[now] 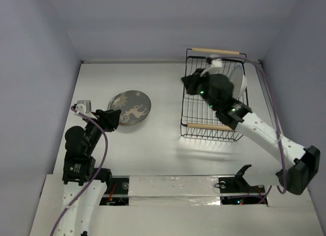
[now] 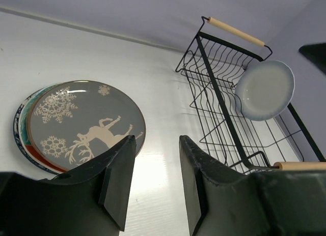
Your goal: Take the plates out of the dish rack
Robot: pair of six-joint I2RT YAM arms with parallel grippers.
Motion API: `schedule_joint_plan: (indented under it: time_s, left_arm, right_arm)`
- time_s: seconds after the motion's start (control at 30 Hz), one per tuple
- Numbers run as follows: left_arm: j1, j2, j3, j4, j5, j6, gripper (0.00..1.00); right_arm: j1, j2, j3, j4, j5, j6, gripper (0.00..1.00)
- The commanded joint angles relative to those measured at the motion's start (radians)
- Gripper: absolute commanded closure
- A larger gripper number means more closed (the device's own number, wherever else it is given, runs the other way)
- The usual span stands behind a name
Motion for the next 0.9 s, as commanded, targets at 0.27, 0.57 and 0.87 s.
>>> schedule_joint_plan:
  time_s: [0.27,0.57,0.87]
  left_arm:
    - [-0.08,-0.029,-0.006,0.043,0.006,0.0,0.6]
    - [-0.126,-0.058,-0.005,0.033,-0.012,0.002,0.58]
    - [-0.167,-0.063,0.003,0.022,-0.028,0.005,0.57]
  right_arm:
    - [-0.521,-0.15,-0.175,-0.053,0.105,-0.012,0.6]
    - [-0.729,-0.107,-0.225,-0.017,0.06,0.003,0.47]
    - [-0.749,0.066,-0.154,0.011,0.04,-0.055,0.49]
